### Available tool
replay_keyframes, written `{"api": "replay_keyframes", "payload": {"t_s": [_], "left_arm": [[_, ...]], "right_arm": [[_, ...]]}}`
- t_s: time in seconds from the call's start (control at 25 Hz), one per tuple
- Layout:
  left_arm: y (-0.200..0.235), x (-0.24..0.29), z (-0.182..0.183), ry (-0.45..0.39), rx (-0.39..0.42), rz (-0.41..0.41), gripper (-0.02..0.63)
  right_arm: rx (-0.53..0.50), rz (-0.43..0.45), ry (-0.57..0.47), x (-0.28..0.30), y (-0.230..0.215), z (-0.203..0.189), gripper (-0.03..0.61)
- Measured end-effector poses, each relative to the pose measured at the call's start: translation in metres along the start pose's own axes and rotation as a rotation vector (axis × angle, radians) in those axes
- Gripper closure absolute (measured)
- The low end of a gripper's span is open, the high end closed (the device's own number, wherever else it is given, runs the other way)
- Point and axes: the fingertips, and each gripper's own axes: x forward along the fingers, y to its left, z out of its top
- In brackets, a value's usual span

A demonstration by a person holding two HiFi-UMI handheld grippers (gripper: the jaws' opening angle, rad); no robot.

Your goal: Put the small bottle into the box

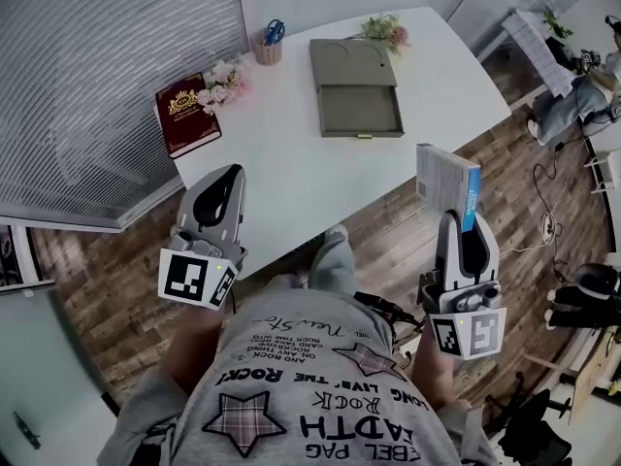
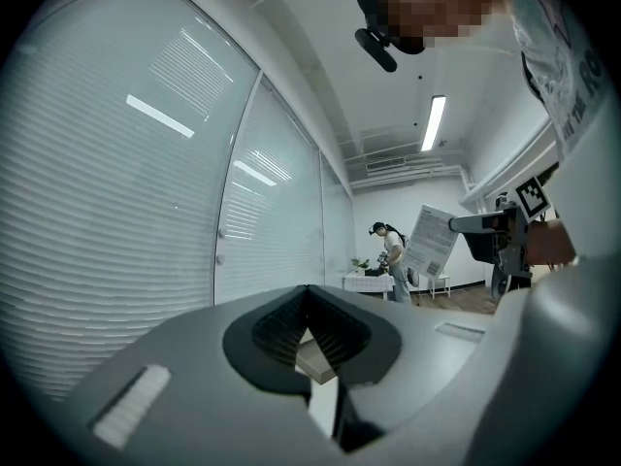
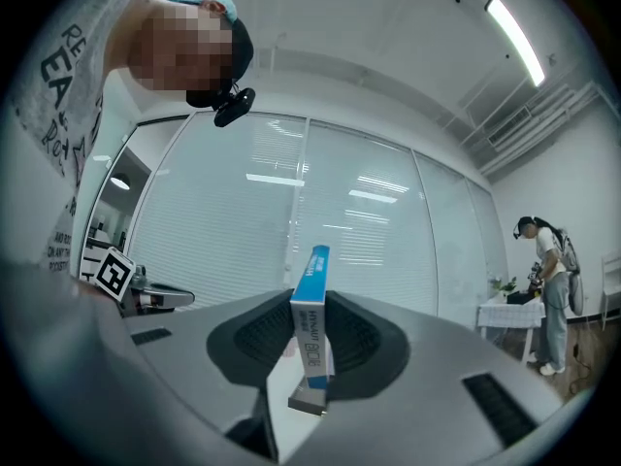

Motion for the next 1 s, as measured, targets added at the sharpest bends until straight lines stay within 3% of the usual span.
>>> {"api": "replay_keyframes", "payload": {"t_s": [0.64,1.0], "left_arm": [[-0.001,0.087,0.008,0.033,0.028,0.208,0.604],[-0.004,0.105,0.005,0.051,0.032,0.355,0.604]], "right_arm": [[0.08,0.212,-0.02,0.115,-0.1,-0.022,0.477],[0.127,0.364,-0.019,0.163,-0.124,-0.037,0.477]]}}
